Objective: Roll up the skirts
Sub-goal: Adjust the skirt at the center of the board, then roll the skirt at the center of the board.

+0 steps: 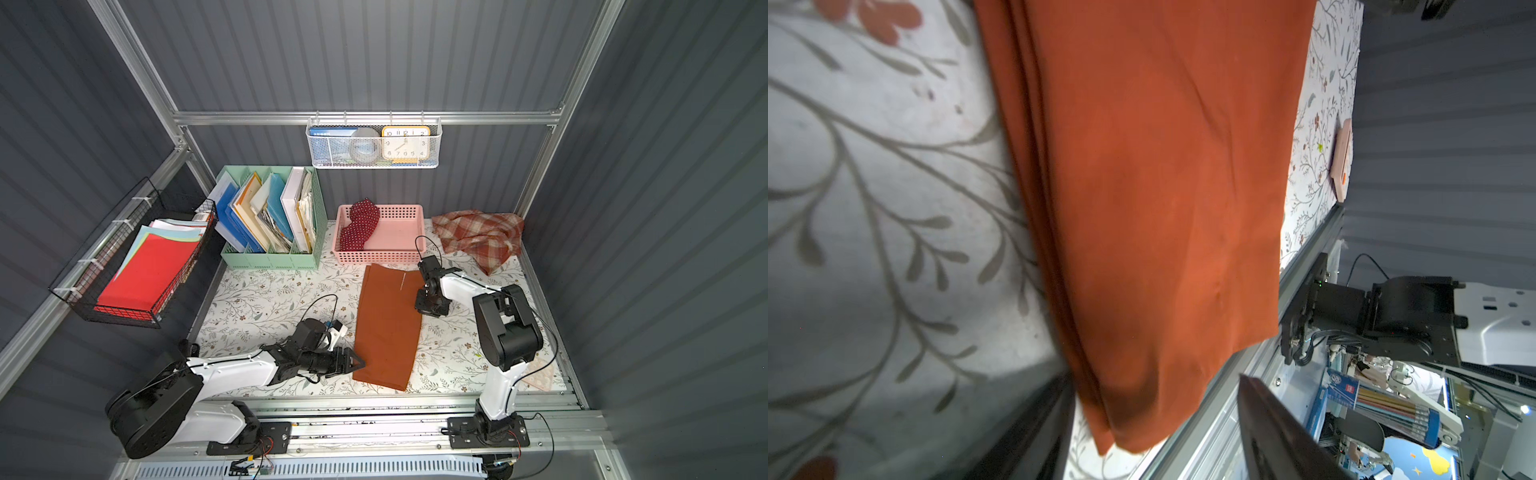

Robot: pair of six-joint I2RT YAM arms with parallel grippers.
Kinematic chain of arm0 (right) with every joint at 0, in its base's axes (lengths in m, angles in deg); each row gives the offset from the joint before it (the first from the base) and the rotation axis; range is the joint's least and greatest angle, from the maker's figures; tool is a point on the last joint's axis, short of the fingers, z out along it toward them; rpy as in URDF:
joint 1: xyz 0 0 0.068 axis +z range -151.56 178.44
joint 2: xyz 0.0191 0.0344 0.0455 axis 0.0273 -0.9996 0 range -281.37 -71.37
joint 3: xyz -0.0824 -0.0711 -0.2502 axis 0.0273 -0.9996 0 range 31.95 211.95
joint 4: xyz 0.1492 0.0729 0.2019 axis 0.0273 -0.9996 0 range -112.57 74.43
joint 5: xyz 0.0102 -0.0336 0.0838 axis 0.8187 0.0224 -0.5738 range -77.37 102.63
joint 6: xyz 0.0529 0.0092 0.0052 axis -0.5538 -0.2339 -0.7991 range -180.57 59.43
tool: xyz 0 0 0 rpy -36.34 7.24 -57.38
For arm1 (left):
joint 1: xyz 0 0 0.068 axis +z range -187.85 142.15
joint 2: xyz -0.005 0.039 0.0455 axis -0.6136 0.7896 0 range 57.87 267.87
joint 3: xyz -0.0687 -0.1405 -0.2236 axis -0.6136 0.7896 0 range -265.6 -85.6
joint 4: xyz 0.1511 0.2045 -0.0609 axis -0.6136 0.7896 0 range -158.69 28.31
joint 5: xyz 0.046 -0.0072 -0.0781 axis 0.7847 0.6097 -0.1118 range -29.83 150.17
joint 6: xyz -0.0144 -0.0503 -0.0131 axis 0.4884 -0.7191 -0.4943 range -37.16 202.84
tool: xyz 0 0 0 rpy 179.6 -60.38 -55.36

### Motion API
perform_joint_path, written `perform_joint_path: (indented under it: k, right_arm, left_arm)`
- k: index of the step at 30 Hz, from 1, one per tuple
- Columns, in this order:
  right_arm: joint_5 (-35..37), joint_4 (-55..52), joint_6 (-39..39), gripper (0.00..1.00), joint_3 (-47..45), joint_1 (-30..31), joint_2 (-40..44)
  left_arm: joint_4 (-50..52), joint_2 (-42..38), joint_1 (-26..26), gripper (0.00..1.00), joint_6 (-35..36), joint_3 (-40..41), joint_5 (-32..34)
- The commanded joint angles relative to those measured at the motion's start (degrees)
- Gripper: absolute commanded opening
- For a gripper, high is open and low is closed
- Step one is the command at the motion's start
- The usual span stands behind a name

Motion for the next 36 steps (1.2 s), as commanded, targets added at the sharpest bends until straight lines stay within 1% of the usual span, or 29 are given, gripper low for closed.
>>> perform_joint_path:
  k: [1,6,8,10,13,16,19,21,22,24,25,30,34,36]
  right_arm:
    - [-1.4,-0.6,1.2,0.24,0.9,-0.2,0.1]
    - [-2.5,-0.1,0.2,0.24,-3.3,-0.2,4.0]
    - [-3.4,0.8,-0.3,0.24,-5.7,0.1,5.6]
    - [-3.4,1.4,-0.7,0.24,-7.6,0.4,6.9]
    - [-2.8,1.5,-0.9,0.24,-9.4,0.4,8.4]
    - [-2.0,0.9,-0.5,0.24,-10.0,0.4,9.6]
    - [-1.9,0.8,-0.5,0.24,-10.0,0.4,10.4]
    - [-2.2,0.9,-0.6,0.24,-9.9,0.4,10.5]
    - [-2.4,1.0,-0.7,0.24,-9.9,0.4,10.5]
    - [-2.8,1.0,-0.5,0.24,-9.7,0.4,10.4]
    - [-2.9,1.0,-0.6,0.24,-9.7,0.4,10.5]
    - [-3.1,0.6,-0.1,0.24,-10.7,0.4,12.1]
    - [-3.2,0.6,-0.1,0.24,-12.5,0.4,14.5]
    - [-3.3,0.3,-0.2,0.24,-13.4,0.4,16.0]
  left_arm:
    - [10.3,-1.2,-0.3,0.67,-1.2,3.5,1.8]
    - [13.7,-2.4,-0.4,0.66,-1.2,3.9,3.4]
    - [12.1,-1.1,-0.4,0.64,-1.5,3.8,3.5]
    - [9.1,1.5,-0.6,0.6,-2.4,3.4,2.6]
    - [6.9,5.9,-1.4,0.51,-2.6,2.5,2.1]
    - [6.3,7.9,-1.9,0.4,-2.8,2.8,2.4]
    - [6.8,8.5,-2.4,0.35,-2.1,2.7,2.7]
    - [7.3,8.5,-2.5,0.29,-1.7,2.7,3.5]
    - [7.7,8.2,-2.6,0.25,-1.6,2.5,4.2]
    - [8.4,7.2,-2.6,0.12,-1.5,1.9,5.6]
    - [8.5,6.7,-2.6,0.09,-1.4,1.4,6.2]
    - [7.2,7.5,-3.1,0.09,-1.8,-0.8,7.9]
    - [3.5,8.9,-3.6,0.0,-3.4,-0.7,8.1]
    - [3.4,8.6,-3.9,0.0,-3.7,-1.6,10.1]
